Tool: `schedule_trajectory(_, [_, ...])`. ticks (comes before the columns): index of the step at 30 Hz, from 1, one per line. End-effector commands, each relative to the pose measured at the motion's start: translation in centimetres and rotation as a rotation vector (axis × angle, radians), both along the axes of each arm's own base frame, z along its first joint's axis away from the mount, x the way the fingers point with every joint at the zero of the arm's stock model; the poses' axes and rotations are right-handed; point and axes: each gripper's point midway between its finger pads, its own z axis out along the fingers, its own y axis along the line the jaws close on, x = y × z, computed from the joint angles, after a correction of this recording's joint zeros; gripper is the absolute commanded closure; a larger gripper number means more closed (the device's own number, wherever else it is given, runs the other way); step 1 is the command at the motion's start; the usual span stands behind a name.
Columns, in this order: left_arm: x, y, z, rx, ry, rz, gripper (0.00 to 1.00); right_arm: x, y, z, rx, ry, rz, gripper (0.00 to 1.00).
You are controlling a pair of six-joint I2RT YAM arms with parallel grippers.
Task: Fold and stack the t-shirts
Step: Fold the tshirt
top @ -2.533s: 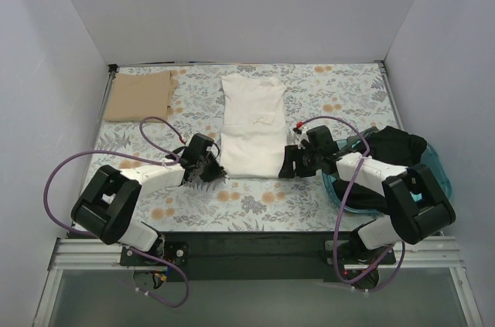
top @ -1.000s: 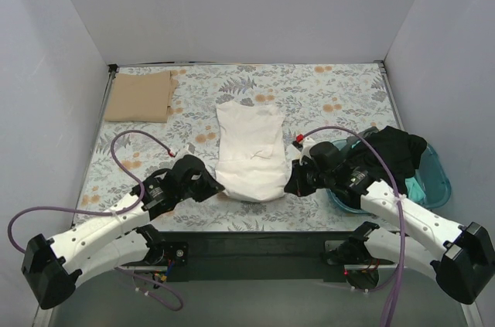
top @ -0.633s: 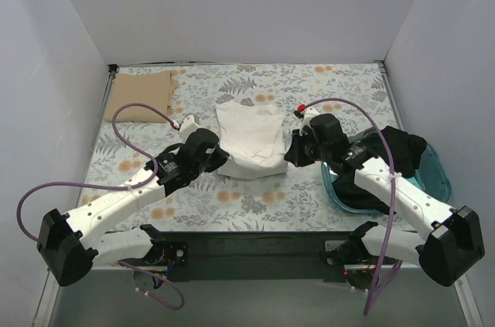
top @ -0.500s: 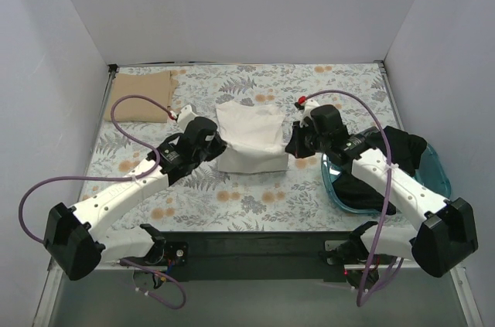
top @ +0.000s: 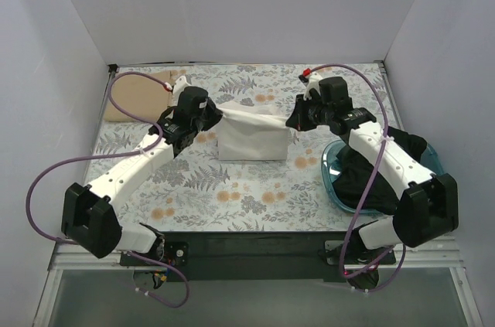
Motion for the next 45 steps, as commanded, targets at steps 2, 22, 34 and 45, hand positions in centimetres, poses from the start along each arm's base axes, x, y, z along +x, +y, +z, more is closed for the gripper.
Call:
schedule_trajectory(2, [2.9,0.0,2.0,0.001,-0.059,-0.010,1.00,2.8,0.4,2.5,0.035,-0.072,0.036,0.99])
schedule_trajectory(22, [13.4,1.1,-5.4,0.012,0.095,0.011,1.00,13.6,1.7,-2.4,0.068,0.040,0.016,0.99])
schedule_trajectory(34, [17.8,2.1,-9.7,0.079,0.169,0.047,0.34,20.6,2.2,-7.4,0.049,0.072,-0.070,0.02])
schedule_trajectory(45, [12.3,1.4,-11.4,0.049,0.256,-0.062,0.22,13.4,0.5,-3.0,0.069,0.015,-0.044,0.02])
